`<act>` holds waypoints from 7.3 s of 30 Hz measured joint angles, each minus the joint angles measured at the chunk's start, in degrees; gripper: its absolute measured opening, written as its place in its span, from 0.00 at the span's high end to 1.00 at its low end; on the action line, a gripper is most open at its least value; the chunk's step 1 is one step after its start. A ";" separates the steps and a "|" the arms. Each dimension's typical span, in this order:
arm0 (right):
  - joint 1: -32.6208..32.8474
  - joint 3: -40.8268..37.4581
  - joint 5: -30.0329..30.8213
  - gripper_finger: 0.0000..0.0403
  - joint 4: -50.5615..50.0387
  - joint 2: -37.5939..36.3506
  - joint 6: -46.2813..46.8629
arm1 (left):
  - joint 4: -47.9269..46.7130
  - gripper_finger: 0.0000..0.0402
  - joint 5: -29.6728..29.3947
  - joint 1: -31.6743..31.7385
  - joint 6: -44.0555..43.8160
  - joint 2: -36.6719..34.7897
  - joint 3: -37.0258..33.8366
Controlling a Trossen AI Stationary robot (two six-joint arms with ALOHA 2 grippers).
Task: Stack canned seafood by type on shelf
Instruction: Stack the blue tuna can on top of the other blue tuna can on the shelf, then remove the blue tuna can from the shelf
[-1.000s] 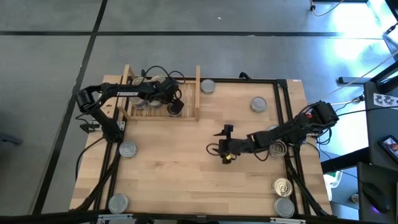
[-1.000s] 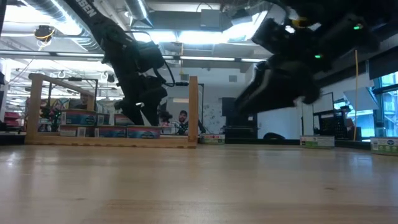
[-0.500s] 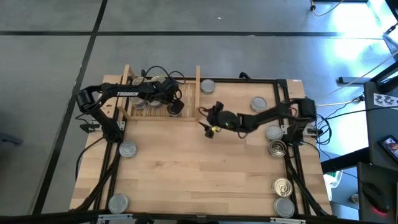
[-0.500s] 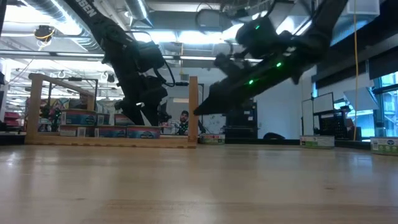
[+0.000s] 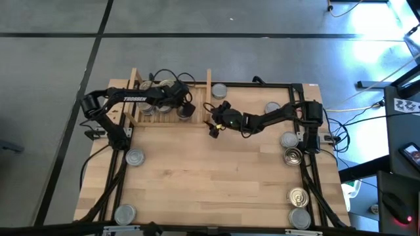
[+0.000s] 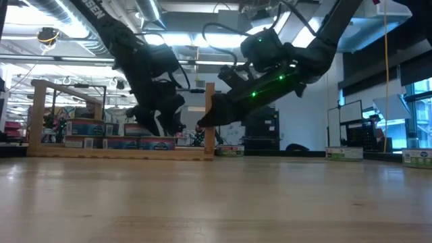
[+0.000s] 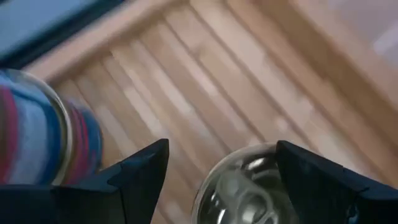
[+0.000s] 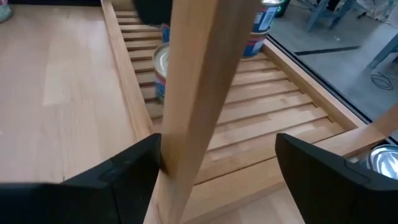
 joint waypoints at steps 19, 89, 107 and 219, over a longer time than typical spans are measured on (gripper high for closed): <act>-1.26 -0.02 -0.53 0.22 0.29 0.00 -0.35 | 1.58 0.27 2.44 2.61 -3.86 3.69 0.39; -1.46 -0.02 -0.29 0.23 -0.08 0.00 -1.75 | -9.71 0.27 -12.99 -12.96 -8.50 -8.09 -0.48; -1.46 -0.02 -0.31 0.23 -0.04 -0.01 -1.79 | -6.29 0.27 -1.50 1.24 -3.21 1.66 0.87; 25.77 -0.02 1.20 0.23 -43.46 -11.65 -2.53 | 27.03 0.27 -14.74 -54.95 -10.42 5.59 -10.36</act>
